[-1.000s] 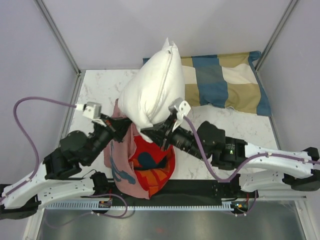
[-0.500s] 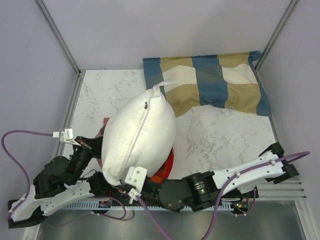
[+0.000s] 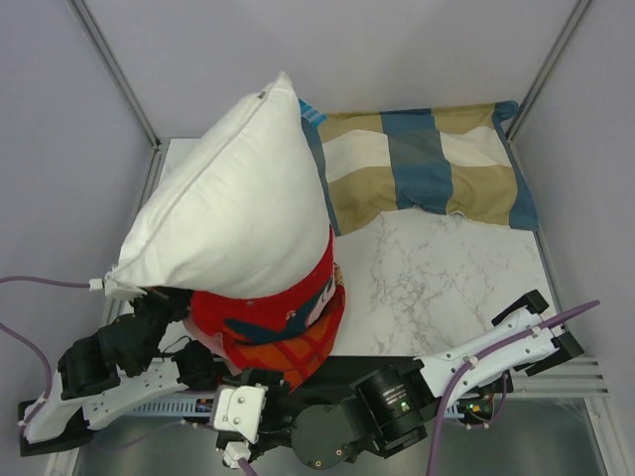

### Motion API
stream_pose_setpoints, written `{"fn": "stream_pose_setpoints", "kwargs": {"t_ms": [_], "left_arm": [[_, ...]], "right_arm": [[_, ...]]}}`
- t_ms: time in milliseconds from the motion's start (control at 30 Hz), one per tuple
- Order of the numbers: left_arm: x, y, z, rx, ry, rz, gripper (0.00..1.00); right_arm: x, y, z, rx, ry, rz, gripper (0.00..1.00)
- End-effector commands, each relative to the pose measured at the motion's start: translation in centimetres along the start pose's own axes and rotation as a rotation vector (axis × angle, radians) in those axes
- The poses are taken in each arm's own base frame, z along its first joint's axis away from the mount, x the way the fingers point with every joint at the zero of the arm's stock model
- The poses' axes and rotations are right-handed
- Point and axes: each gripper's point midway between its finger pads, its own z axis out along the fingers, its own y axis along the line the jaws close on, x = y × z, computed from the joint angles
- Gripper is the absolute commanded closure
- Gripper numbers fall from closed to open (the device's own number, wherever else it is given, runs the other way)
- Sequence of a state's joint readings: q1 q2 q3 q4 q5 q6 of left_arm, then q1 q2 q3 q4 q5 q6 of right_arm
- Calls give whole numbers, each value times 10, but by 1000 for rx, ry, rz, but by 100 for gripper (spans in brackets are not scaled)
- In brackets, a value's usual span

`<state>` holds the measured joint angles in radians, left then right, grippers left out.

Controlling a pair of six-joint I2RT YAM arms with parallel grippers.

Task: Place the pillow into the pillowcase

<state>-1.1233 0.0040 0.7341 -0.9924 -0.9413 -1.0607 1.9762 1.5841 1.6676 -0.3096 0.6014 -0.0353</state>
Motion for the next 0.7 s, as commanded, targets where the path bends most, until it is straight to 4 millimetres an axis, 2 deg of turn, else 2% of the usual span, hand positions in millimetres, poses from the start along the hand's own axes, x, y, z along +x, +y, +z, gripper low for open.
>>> {"fn": "stream_pose_setpoints", "kwargs": {"t_ms": [0,33,100,133,167,200,233,267,300,333,367,400,467,500,600,667], "left_arm": [[-21,19,-7,-28,-79,-45,98],[-18,19,-7,-25,-71,-37,98],[-13,18,-7,-17,-49,-22,98],[-10,18,-6,-18,-42,-14,98],[-8,18,-6,-15,-33,-10,98],[-6,18,-6,-13,-27,-2,98],[-4,16,-5,-5,-23,-2,98],[-3,12,-4,9,-19,1,98],[1,7,-5,40,2,52,98],[1,-6,-3,86,-1,44,98],[5,-13,-3,129,19,100,98],[7,-19,-3,156,23,104,98],[8,-26,-2,182,21,102,98],[7,-28,-3,193,21,109,98],[7,-33,-3,214,19,120,98],[5,-34,-4,218,17,127,98]], "right_arm": [[-60,-42,-29,150,-89,47,32],[-70,-67,-42,259,-105,72,32],[-85,-104,-59,374,-137,123,32],[-95,-132,-80,447,-168,181,32],[-98,-149,-89,484,-191,251,32],[-90,-180,-96,579,-191,299,30],[-90,-208,-119,641,-221,369,30],[-86,-223,-124,653,-225,401,29],[-62,-259,-127,740,-195,442,29],[-55,-278,-138,767,-196,469,29],[-45,-285,-131,730,-168,478,28],[-16,-318,-136,829,-109,505,27],[19,-346,-127,864,-18,534,25],[53,-376,-126,886,50,577,24],[109,-425,-119,830,78,708,25],[123,-437,-111,751,49,787,25]]}}
